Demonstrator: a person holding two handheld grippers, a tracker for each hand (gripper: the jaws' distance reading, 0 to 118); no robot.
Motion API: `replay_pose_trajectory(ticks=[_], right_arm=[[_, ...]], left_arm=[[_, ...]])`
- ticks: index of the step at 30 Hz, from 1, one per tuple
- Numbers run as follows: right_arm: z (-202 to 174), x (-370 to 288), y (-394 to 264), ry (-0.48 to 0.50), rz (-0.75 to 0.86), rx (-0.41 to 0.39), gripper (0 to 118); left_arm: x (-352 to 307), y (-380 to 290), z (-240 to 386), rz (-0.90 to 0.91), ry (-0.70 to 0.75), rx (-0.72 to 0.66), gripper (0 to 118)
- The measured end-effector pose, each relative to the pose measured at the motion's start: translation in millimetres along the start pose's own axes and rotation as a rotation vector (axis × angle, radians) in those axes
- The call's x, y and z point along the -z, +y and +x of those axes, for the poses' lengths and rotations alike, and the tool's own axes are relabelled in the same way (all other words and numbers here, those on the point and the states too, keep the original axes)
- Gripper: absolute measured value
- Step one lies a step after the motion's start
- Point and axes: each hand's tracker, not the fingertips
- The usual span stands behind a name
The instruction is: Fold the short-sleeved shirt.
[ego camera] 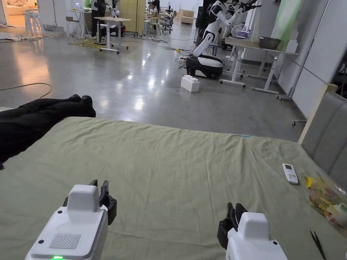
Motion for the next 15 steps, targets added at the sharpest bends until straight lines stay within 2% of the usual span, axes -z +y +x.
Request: replay_pose_trajectory(ticks=[1, 2, 3, 4, 9, 12, 15], right_arm=[[0, 0, 0, 0.000, 0.001, -0.004, 45], [0, 2, 0, 0.000, -0.010, 0.004, 70], [0, 3, -1, 0.000, -0.014, 0.007, 82], [1, 3, -1, -0.001, -0.016, 0.008, 87], [1, 1, -4, -0.005, -0.019, 0.017, 89], [1, 1, -7, -0.006, -0.024, 0.030, 101], [2, 1, -9, -0.007, -0.033, 0.053, 102]], left_arm=[[0, 0, 0, -0.001, -0.003, -0.001, 37], [0, 0, 0, -0.002, -0.008, -0.001, 55], [-1, 0, 0, -0.003, -0.010, -0.003, 67], [-1, -1, 0, -0.003, -0.008, -0.005, 72], [-5, -7, -1, -0.005, 0.002, -0.001, 74], [-5, -9, -2, -0.021, 0.009, -0.010, 83], [-6, -11, -4, -0.031, 0.025, -0.026, 87]])
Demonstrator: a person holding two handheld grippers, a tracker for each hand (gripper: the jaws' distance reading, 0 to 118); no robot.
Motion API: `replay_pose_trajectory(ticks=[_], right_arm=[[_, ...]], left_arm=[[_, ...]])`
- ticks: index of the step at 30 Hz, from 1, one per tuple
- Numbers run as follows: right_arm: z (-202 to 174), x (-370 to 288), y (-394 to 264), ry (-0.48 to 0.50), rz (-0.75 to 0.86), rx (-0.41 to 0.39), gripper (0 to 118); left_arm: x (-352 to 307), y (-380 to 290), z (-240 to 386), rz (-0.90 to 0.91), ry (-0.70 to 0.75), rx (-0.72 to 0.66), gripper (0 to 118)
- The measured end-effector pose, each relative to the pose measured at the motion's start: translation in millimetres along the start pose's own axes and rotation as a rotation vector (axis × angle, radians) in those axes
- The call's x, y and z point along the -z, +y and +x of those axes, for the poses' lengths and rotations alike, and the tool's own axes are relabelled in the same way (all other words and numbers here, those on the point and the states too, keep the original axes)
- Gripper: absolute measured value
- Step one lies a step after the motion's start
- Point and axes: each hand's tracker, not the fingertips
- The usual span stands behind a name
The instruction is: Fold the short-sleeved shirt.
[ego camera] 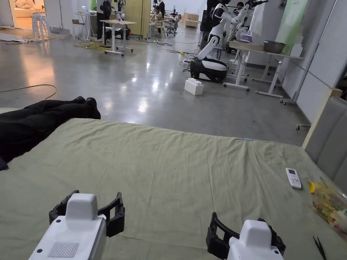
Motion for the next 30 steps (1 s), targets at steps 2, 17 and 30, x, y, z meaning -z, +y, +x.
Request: replay_pose_trajectory(ticks=[2, 17, 30], right_arm=[[1, 1, 0, 0.000, -0.009, 0.016, 102], [2, 13, 11, -0.101, -0.053, 0.073, 118], [5, 21, 37, -0.075, -0.224, 0.265, 117]], left_arm=[[0, -1, -1, -0.006, 0.008, -0.003, 88], [0, 6, -2, 0.008, -0.015, 0.013, 98], [0, 8, -6, -0.012, -0.044, -0.045, 98]])
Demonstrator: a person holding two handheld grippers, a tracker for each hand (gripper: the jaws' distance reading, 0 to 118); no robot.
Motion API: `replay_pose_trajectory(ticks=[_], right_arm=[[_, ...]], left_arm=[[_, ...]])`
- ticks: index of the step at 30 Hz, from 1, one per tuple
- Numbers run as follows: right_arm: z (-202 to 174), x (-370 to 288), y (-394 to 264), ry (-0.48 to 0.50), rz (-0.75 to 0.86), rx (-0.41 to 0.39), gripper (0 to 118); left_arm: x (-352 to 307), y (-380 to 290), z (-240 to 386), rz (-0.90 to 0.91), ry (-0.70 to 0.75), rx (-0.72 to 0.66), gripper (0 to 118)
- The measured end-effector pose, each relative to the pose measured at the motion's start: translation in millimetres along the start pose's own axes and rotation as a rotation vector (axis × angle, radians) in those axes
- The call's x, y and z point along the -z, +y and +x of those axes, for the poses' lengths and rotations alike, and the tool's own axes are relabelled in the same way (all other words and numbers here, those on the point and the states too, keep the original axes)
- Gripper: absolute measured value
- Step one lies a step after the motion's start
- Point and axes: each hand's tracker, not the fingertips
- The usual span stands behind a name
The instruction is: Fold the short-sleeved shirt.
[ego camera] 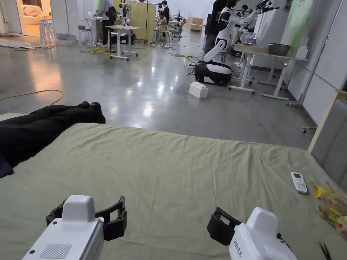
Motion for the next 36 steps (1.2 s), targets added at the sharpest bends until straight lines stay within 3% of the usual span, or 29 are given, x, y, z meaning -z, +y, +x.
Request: replay_pose_trajectory(ticks=[3, 6, 17, 28, 36], right_arm=[[5, 2, 3, 0.046, -0.024, 0.063, 117], [7, 4, 4, 0.050, -0.039, 0.066, 117], [1, 8, 2, 0.018, -0.062, -0.050, 116], [6, 9, -6, 0.033, 0.018, -0.063, 117], [6, 8, -16, 0.008, 0.201, -0.202, 117]], left_arm=[[1, 0, 0, 0.000, 0.006, -0.001, 99], [2, 1, -2, -0.003, 0.018, -0.007, 100], [3, -3, -2, -0.038, 0.018, -0.021, 100], [6, -5, 2, -0.008, 0.023, 0.037, 100], [9, -5, 4, 0.038, 0.022, 0.071, 100]])
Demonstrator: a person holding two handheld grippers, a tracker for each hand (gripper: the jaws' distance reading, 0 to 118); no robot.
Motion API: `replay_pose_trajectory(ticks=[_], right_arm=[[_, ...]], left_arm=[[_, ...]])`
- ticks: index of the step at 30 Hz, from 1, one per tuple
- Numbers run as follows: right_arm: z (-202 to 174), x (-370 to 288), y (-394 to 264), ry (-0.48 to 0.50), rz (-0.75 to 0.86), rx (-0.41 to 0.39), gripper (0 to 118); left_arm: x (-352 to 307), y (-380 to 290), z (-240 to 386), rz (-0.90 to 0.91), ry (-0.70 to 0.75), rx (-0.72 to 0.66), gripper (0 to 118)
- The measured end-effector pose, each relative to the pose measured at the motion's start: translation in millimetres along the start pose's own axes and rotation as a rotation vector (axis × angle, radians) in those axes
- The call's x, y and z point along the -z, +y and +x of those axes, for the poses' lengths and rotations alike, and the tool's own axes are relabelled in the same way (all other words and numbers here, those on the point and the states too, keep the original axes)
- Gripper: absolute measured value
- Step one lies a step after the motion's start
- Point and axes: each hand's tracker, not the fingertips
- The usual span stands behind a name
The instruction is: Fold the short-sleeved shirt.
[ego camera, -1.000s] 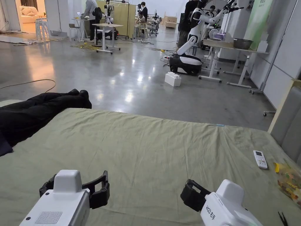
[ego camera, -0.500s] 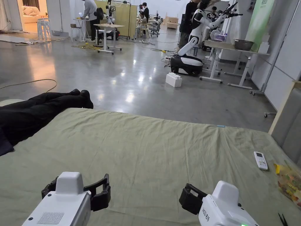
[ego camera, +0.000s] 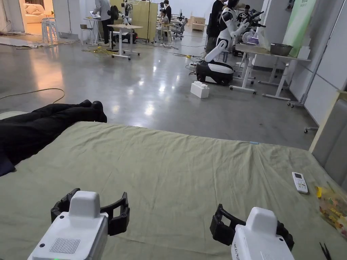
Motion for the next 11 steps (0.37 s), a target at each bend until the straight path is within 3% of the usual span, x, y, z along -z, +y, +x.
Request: replay_pose_trajectory(ticks=[4, 11], right_arm=[[-0.4, -0.5, -3.1, 0.015, 0.018, -0.010, 118], [-8.9, -3.7, -2.7, 0.004, 0.067, -0.098, 118]], left_arm=[[2.4, -0.4, 0.3, -0.002, 0.002, -0.006, 100], [2.3, 1.4, -0.1, 0.013, 0.000, -0.005, 100]])
